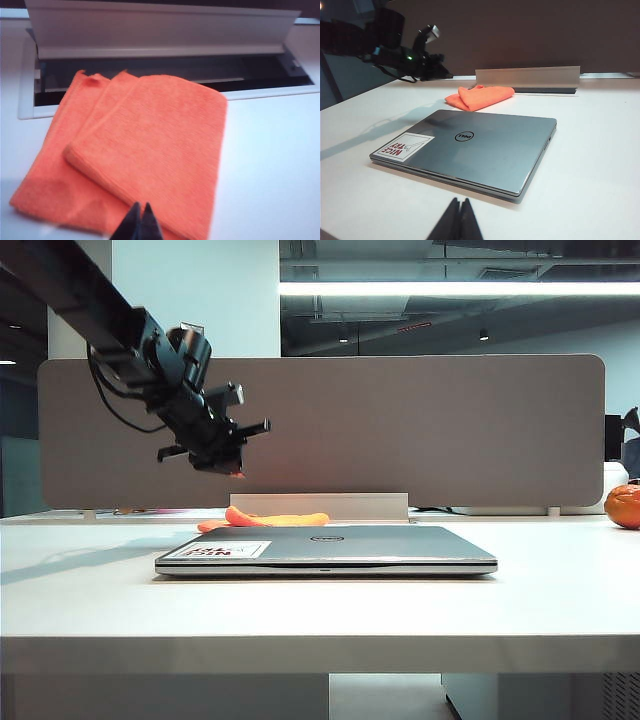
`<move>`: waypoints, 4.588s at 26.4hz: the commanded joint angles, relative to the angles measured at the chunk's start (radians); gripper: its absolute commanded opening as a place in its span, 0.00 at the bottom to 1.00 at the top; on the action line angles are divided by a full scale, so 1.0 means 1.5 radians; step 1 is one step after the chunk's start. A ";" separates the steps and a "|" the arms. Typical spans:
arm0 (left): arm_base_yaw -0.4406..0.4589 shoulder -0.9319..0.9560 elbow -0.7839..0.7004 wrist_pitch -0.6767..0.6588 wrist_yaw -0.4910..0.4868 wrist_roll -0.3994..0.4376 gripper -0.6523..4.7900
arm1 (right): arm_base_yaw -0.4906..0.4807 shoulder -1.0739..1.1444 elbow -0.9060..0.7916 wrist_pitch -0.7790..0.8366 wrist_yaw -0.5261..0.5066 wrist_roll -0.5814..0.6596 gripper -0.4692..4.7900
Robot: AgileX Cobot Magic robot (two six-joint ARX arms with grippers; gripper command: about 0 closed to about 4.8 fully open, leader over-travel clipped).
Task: Pick up the orange rag and put it over the laptop.
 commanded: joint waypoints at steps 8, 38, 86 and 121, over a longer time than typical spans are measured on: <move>0.001 0.039 0.034 -0.007 -0.045 0.018 0.47 | 0.000 -0.001 -0.002 0.008 0.001 0.002 0.08; 0.001 0.097 0.034 0.077 -0.043 -0.087 0.56 | 0.001 -0.001 -0.002 0.006 0.000 0.003 0.08; -0.015 0.117 0.040 0.093 0.016 -0.127 0.52 | 0.001 -0.001 -0.002 0.013 -0.001 0.003 0.08; -0.020 0.122 0.040 0.074 -0.046 -0.179 0.26 | 0.001 -0.001 -0.002 0.030 -0.003 0.003 0.08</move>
